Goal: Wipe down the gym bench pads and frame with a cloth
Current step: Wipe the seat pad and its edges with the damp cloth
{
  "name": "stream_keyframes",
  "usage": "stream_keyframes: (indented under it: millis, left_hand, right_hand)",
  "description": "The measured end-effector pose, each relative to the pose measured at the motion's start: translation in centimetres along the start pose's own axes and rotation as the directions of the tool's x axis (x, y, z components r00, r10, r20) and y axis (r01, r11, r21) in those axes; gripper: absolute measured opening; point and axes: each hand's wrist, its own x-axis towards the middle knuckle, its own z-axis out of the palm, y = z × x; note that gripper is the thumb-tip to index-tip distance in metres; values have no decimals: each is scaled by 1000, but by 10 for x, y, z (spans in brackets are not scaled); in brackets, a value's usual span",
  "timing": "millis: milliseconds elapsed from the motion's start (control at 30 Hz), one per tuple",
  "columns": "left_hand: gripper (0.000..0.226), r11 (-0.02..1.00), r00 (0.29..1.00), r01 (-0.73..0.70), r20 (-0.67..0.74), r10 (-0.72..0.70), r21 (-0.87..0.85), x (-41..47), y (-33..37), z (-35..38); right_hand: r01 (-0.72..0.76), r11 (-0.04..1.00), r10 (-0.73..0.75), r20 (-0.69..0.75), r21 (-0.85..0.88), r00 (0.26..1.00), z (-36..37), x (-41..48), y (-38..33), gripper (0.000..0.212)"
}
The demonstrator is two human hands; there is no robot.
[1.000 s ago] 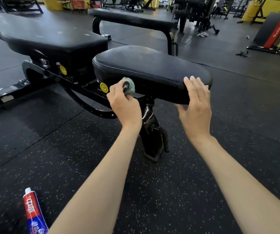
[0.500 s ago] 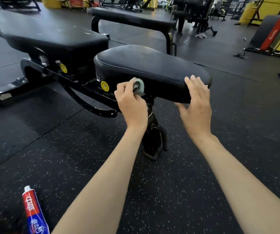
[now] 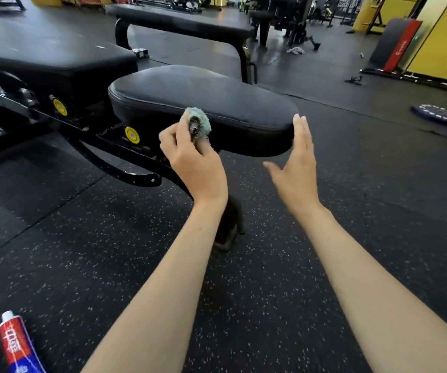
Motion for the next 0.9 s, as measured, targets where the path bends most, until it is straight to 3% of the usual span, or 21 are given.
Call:
stream_keyframes:
  millis: [133,267,400,500,567,700,833,900]
  left_hand:
    - [47,996,993,-87,82,84,34,-31,14,26]
    - [48,982,976,-187,120,184,14,-43,16,34]
    - [39,906,835,-420,371,407,-49,-67,10,24]
    - [37,940,893,-339,305,333,-33,-66,5,20]
    - [39,937,906,-349,246,344,-27,-54,1,17]
    - [46,941,917,-337,212,337,-40,-34,-6,14]
    - [46,986,979,-156,119,162,-62,-13,-16,11]
    - [42,986,981,-156,109,161,-55,-3,-21,7]
  right_hand:
    - [-110,964,118,-21,242,993,-13,4,1,91]
    - [-140,944,146,3,297,989,-19,6,0,88]
    - [-170,888,212,-53,427,976,-15,5,-7,75]
    - [-176,892,238,-102,416,966,-7,0,-12,85]
    - [-145,924,218,-175,354,960,-3,-2,-14,83]
    - [47,991,-5,-315,124,949,11,1,-25,70]
    - [318,928,-358,-229,-192,905,35,6,-42,50]
    - [364,880,-427,-171,-305,888,50,6,-50,48]
